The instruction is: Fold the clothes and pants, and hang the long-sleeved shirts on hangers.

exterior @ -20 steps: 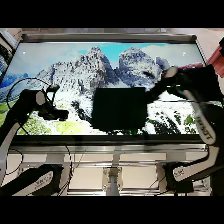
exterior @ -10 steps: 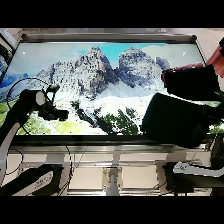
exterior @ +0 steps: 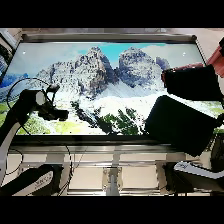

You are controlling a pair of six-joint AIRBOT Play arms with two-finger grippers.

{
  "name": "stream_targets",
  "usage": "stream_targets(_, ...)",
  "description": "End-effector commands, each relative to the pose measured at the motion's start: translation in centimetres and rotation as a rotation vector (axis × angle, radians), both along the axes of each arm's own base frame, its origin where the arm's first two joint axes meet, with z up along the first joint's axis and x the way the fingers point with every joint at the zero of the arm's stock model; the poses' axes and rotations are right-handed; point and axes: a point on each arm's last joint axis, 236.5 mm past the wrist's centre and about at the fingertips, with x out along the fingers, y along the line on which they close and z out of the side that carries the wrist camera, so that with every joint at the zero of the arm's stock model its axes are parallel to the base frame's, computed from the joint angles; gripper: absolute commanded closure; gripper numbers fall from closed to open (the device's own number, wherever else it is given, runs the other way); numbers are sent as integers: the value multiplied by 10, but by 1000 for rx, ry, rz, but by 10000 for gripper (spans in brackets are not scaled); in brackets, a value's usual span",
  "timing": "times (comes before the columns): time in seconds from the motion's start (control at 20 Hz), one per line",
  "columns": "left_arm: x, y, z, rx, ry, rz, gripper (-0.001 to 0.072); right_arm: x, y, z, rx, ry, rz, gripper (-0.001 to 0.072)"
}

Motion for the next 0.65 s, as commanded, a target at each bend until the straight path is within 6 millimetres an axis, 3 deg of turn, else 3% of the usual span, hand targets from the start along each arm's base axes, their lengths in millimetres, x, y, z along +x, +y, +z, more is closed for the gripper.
stream_targets(0.0,0,0,0,0,0,0,222,40,20,34,-43,-197,41,41)
stream_targets(0.1,0,0,0,0,0,0,222,70,57,64,-44,-341,138,47)
stream_targets(0.15,0,0,0,0,0,0,222,81,77,76,-57,-390,204,145)
stream_targets(0.2,0,0,0,0,-1,0,222,89,98,87,-73,-429,277,367)
stream_targets(0.25,0,0,0,0,0,0,222,96,118,93,-78,-459,351,645)
stream_targets(0.4,0,0,0,0,0,0,222,102,191,86,-22,-472,536,671)
stream_targets(0.6,0,0,0,0,0,0,222,81,285,32,82,-376,747,671)
